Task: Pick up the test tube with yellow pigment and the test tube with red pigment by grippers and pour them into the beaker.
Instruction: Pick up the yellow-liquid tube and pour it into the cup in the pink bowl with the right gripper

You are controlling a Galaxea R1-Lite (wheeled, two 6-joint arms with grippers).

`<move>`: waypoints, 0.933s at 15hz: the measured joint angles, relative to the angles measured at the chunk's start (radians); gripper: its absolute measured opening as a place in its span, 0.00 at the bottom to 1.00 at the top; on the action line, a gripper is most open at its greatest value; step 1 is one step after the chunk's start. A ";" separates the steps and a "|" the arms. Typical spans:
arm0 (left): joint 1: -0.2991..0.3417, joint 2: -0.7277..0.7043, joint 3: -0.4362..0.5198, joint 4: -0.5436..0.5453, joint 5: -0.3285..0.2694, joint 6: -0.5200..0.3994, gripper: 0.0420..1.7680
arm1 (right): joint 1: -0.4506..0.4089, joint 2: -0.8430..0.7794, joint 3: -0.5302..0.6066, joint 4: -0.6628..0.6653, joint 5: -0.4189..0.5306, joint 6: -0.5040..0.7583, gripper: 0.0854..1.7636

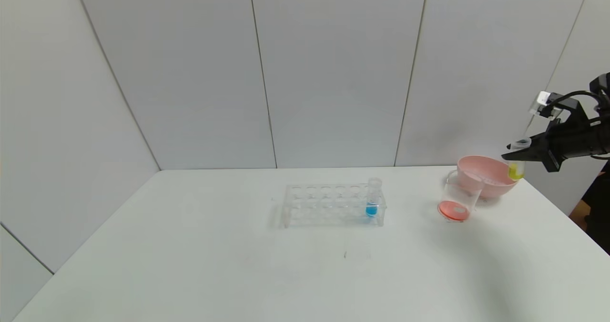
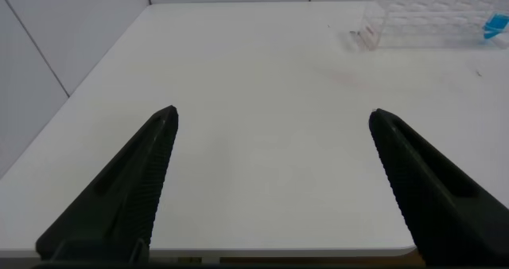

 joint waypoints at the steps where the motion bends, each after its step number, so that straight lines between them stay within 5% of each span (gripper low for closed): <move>1: 0.000 0.000 0.000 0.000 0.000 0.000 0.97 | 0.006 0.022 -0.020 0.001 -0.021 -0.006 0.27; 14: 0.000 0.000 0.000 0.000 0.000 0.000 0.97 | 0.043 0.074 -0.059 0.048 -0.070 -0.062 0.27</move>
